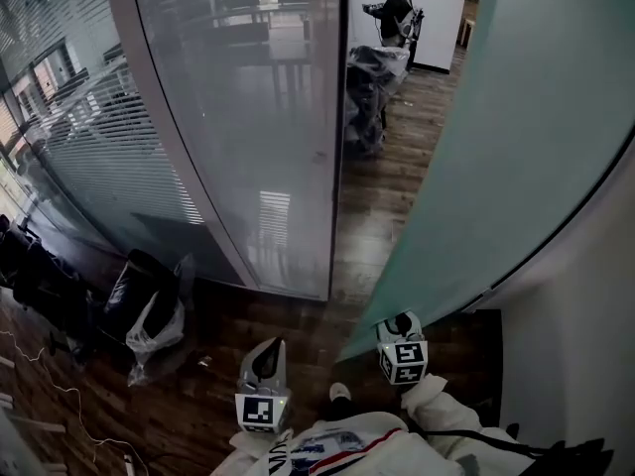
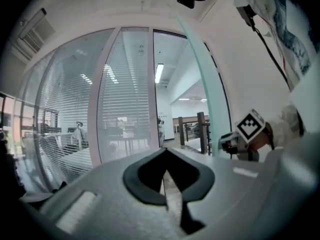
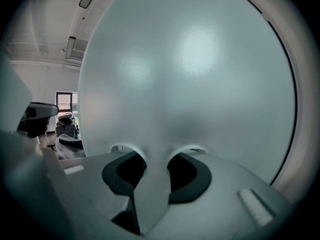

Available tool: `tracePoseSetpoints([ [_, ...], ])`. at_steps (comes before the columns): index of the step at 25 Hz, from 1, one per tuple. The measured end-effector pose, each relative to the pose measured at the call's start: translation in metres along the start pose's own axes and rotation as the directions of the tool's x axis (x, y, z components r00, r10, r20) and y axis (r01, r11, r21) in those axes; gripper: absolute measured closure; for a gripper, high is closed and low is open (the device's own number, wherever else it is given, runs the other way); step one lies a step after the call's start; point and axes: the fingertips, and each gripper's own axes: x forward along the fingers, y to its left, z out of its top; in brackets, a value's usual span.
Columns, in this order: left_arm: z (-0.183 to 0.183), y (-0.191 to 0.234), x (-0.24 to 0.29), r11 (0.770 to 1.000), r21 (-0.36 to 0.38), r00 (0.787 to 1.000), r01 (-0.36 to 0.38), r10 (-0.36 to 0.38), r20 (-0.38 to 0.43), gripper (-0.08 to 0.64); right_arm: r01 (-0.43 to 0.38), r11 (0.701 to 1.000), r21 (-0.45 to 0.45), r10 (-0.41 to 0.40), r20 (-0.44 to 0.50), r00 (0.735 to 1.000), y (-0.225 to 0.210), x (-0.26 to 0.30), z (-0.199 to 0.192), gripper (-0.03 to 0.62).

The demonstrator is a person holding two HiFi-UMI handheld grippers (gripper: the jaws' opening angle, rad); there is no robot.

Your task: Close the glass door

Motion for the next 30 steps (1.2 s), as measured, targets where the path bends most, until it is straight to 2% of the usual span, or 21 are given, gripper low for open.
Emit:
tracePoseSetpoints([
  [6, 0.001, 0.008, 0.022, 0.999, 0.029, 1.0, -0.019, 0.019, -0.004, 0.561, -0.007, 1.0, -0.023, 0.007, 0.0, 1.0, 0.001, 0.034, 0.01, 0.471],
  [10, 0.004, 0.014, 0.035, 0.999, -0.005, 0.999, -0.048, 0.048, -0.024, 0.56, -0.01, 1.0, -0.023, 0.01, 0.018, 1.0, 0.0, 0.054, 0.021, 0.471],
  [14, 0.008, 0.022, 0.045, 0.997, 0.018, 0.996, -0.073, 0.074, -0.052, 0.561, -0.012, 1.0, -0.025, 0.013, 0.026, 1.0, 0.001, 0.072, 0.033, 0.471],
  [17, 0.008, 0.029, 0.054, 0.995, 0.032, 0.994, -0.096, 0.098, -0.044, 0.561, -0.007, 1.0, -0.023, 0.007, 0.02, 1.0, 0.001, 0.084, 0.04, 0.471],
  [23, 0.021, 0.023, 0.069, 0.991, 0.026, 0.99, -0.133, 0.134, -0.031, 0.561, -0.011, 1.0, -0.029, 0.012, 0.036, 0.999, -0.004, 0.092, 0.048, 0.471],
  [30, 0.018, 0.032, 0.076, 0.985, 0.07, 0.986, -0.16, 0.163, -0.046, 0.56, -0.002, 0.999, -0.034, 0.004, 0.054, 0.999, -0.004, 0.104, 0.053, 0.471],
])
